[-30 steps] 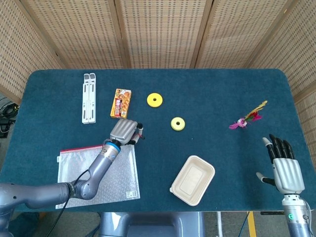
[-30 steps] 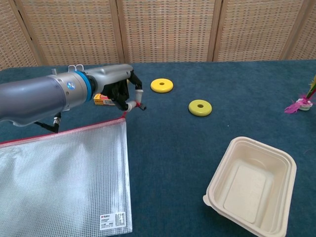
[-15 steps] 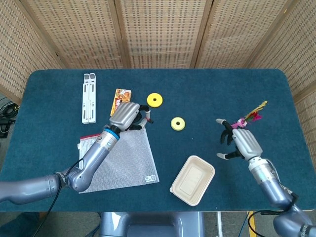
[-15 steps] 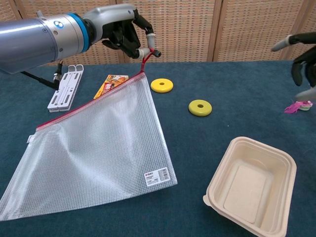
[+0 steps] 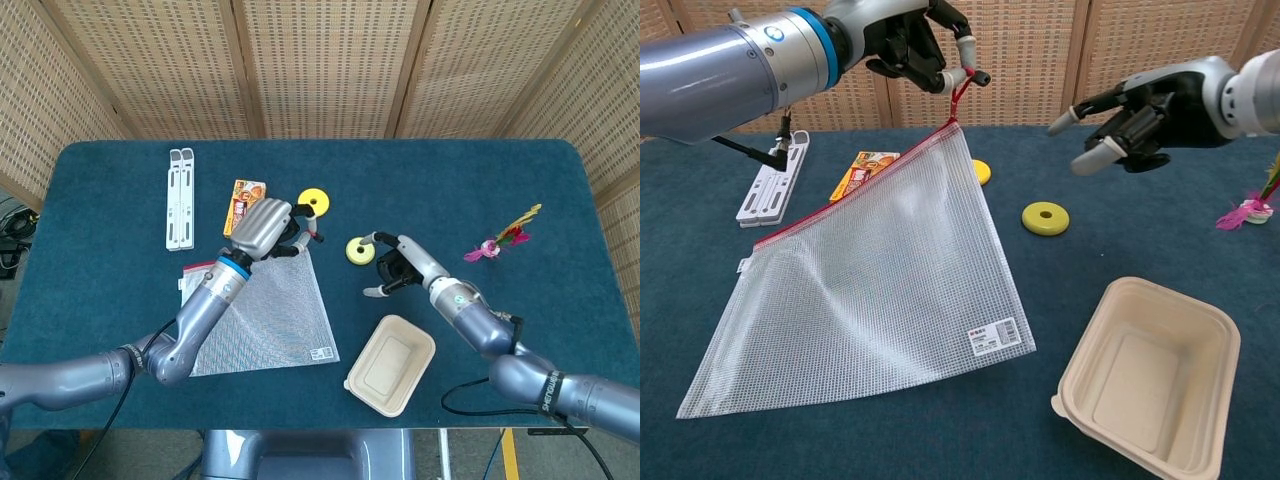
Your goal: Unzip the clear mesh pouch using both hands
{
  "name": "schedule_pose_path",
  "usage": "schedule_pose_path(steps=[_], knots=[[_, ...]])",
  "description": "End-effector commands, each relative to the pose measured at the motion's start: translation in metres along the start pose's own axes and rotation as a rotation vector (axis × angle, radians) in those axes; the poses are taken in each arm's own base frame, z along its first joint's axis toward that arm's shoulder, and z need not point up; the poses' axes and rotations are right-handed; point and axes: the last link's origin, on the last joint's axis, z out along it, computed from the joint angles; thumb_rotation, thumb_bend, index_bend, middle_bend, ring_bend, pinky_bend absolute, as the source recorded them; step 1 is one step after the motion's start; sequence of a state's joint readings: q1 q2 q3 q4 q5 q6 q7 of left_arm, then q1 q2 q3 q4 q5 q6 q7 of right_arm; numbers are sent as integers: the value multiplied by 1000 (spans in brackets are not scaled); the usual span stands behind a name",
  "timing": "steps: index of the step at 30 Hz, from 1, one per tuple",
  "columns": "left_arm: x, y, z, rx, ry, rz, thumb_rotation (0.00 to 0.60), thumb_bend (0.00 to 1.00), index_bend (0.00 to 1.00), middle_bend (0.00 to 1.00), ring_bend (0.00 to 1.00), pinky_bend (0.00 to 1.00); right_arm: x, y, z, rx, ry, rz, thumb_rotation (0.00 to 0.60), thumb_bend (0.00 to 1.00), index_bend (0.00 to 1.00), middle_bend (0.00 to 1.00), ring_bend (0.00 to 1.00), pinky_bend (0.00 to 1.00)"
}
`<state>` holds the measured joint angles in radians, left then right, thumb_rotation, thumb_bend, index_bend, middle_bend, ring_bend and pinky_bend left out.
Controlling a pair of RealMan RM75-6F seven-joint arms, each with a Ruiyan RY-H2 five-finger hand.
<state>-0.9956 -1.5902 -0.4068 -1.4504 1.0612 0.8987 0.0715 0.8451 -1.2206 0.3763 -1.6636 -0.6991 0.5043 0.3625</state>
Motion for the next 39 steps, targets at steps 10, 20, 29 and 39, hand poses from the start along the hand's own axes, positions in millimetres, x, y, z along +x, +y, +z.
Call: schedule_pose_path(steps=[10, 20, 29, 39], knots=[[-14, 12, 6, -18, 19, -14, 600, 566, 852, 999, 963, 1000, -33, -32, 41, -65, -60, 211, 600, 169, 363, 847, 870, 948], [-17, 18, 11, -25, 50, -48, 600, 566, 852, 999, 963, 1000, -45, -37, 53, -90, -39, 228, 600, 199, 401, 848, 870, 948], [-16, 20, 12, -34, 55, -64, 600, 567, 852, 999, 963, 1000, -49, -42, 58, -90, -41, 310, 600, 234, 447, 855, 872, 949], [-14, 24, 10, -43, 66, -84, 600, 568, 852, 999, 963, 1000, -56, -44, 62, -89, -39, 331, 600, 338, 499, 869, 881, 952]])
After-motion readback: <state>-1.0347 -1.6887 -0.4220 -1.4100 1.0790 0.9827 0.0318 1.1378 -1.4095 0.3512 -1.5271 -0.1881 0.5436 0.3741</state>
